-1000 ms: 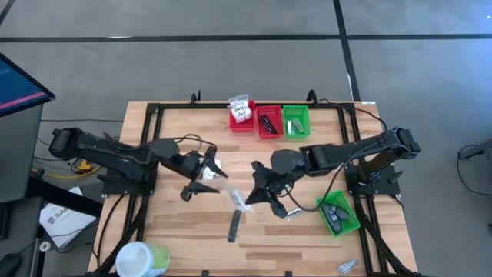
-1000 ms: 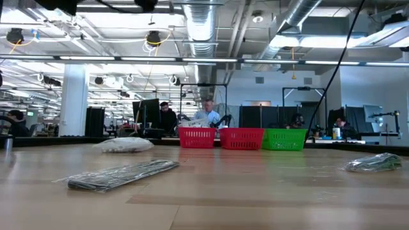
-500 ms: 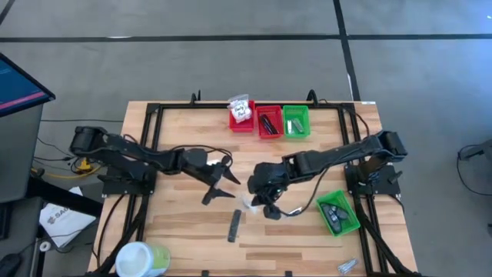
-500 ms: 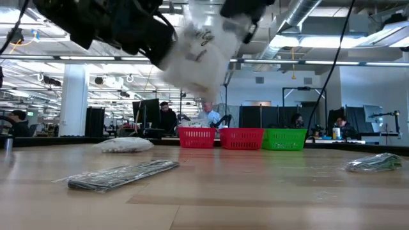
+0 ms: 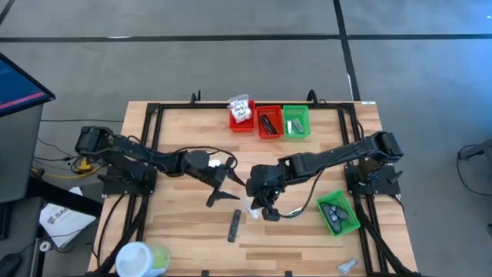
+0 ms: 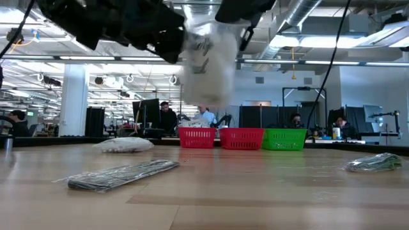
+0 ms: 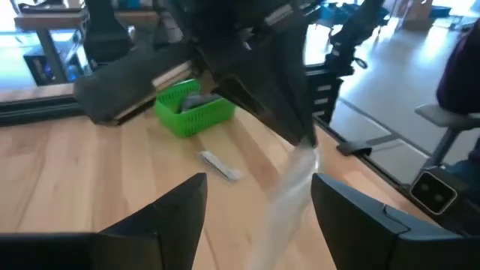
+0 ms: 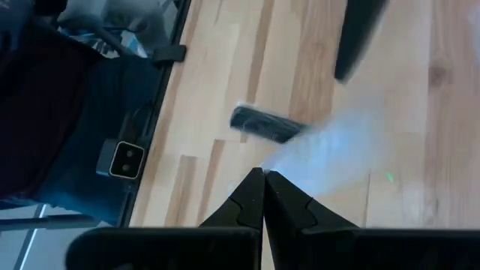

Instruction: Pick & Place Travel size toiletries

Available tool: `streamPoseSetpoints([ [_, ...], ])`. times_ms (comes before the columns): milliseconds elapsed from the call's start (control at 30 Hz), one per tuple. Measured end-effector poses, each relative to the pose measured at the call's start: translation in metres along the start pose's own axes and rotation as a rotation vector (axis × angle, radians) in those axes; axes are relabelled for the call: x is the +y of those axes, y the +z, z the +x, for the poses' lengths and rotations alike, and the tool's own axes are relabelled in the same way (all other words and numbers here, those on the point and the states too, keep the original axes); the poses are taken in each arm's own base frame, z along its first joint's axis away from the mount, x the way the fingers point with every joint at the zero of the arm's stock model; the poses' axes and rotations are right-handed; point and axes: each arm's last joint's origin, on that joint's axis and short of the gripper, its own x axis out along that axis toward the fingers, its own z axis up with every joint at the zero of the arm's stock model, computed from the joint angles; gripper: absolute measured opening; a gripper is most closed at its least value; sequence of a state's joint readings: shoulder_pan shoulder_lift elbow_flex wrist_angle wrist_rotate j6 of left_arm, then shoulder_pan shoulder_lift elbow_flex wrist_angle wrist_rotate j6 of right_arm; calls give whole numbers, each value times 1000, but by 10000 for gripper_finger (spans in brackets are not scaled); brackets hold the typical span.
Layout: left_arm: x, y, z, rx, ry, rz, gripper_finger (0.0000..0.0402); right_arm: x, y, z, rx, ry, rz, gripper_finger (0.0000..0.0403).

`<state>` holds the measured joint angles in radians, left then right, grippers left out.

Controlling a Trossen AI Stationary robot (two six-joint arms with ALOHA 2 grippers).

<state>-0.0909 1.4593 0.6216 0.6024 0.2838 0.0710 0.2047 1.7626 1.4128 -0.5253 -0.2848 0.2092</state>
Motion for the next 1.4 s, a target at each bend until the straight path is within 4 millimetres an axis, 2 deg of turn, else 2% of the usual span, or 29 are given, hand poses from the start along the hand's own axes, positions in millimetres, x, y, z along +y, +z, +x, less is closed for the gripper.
streamPoseSetpoints([
  [233,0,13,10,165,5,-10,230,0,1,0,-6,-1,-1,0],
  [500,-8,23,14,161,-9,29,226,0,1,0,-12,-3,-2,0],
  [900,-10,19,14,189,-18,21,188,-17,6,0,-42,-29,35,0],
  [1100,-11,18,14,198,-19,19,170,-17,6,0,-46,-29,33,0],
  [1233,-10,14,13,241,-1,6,138,-18,7,-1,-49,-45,35,0],
  [1400,-9,12,12,268,41,4,58,-19,7,-1,-52,-46,34,0],
])
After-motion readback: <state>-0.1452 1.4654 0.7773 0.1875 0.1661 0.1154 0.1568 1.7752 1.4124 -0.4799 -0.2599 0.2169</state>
